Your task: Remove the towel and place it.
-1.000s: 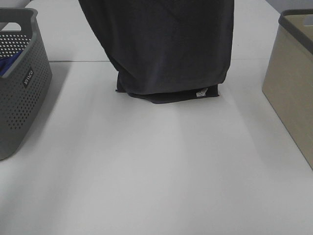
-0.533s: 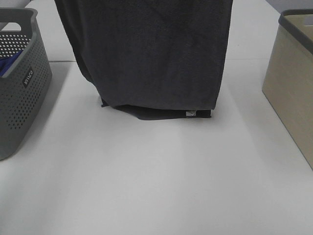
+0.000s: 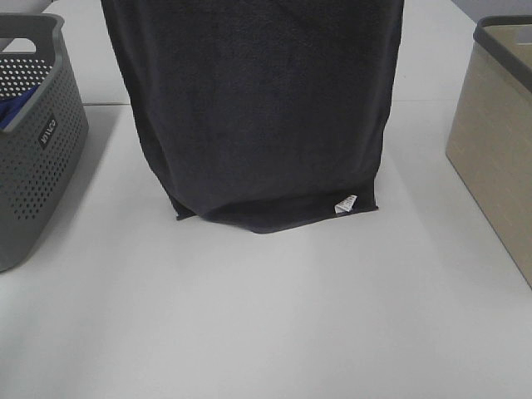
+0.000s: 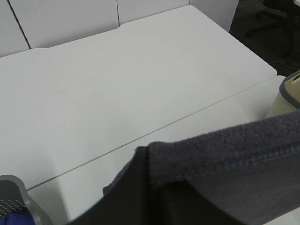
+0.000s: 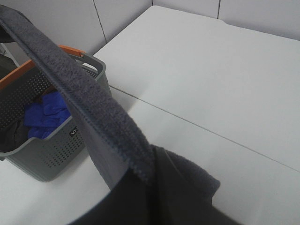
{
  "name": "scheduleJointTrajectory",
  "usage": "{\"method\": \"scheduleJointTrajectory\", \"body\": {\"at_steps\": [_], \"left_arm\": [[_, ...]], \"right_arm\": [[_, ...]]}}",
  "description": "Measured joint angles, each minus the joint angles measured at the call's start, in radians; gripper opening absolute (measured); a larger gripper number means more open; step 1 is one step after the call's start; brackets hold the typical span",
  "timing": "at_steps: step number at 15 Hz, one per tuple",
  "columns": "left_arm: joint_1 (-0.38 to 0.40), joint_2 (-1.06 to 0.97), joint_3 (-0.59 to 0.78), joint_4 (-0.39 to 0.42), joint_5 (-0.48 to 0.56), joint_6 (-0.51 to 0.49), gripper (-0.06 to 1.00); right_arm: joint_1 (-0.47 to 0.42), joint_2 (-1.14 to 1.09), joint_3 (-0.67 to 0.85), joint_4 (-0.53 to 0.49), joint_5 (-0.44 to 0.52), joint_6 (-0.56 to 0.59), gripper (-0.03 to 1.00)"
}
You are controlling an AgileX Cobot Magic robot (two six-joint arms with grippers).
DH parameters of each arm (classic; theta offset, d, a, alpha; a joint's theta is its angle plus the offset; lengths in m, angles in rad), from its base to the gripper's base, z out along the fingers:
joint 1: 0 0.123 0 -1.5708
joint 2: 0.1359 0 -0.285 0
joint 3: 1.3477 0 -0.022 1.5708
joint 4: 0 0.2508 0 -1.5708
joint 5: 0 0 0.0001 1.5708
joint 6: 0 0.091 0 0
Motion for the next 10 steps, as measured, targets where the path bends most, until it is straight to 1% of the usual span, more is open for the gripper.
{"method": "scheduleJointTrajectory", "body": {"at_steps": [2,3,4,5,7,8,9,10], "left_arm": [[0.0,-0.01,0.003,-0.005,0.001,0.0,0.0],[-0.001,-0.012,0.003,-0.008,0.001,0.0,0.0],[-0.003,-0.007,0.003,-0.01,-0.001,0.001,0.0],[-0.003,0.003,0.003,0.0,-0.03,0.005,0.0],[-0.003,0.035,0.003,0.023,-0.153,0.02,0.0],[-0.003,0.057,0.003,0.036,-0.232,0.035,0.0],[-0.003,0.083,0.003,0.047,-0.317,0.043,0.0],[-0.003,0.11,0.003,0.066,-0.433,0.049,0.0]], "right_arm": [[0.0,-0.013,0.0,-0.005,0.0,-0.008,0.01],[0.0,-0.013,0.0,-0.027,0.0,-0.019,0.01],[0.0,-0.002,0.0,-0.071,-0.017,-0.039,0.01],[0.0,0.016,0.0,-0.102,-0.067,-0.058,0.01],[0.0,0.065,0.0,-0.168,-0.207,-0.084,0.01],[0.0,0.096,0.0,-0.198,-0.277,-0.086,0.01],[0.0,0.123,0.0,-0.236,-0.358,-0.086,0.01],[0.0,0.155,0.0,-0.272,-0.449,-0.086,0.01]]}}
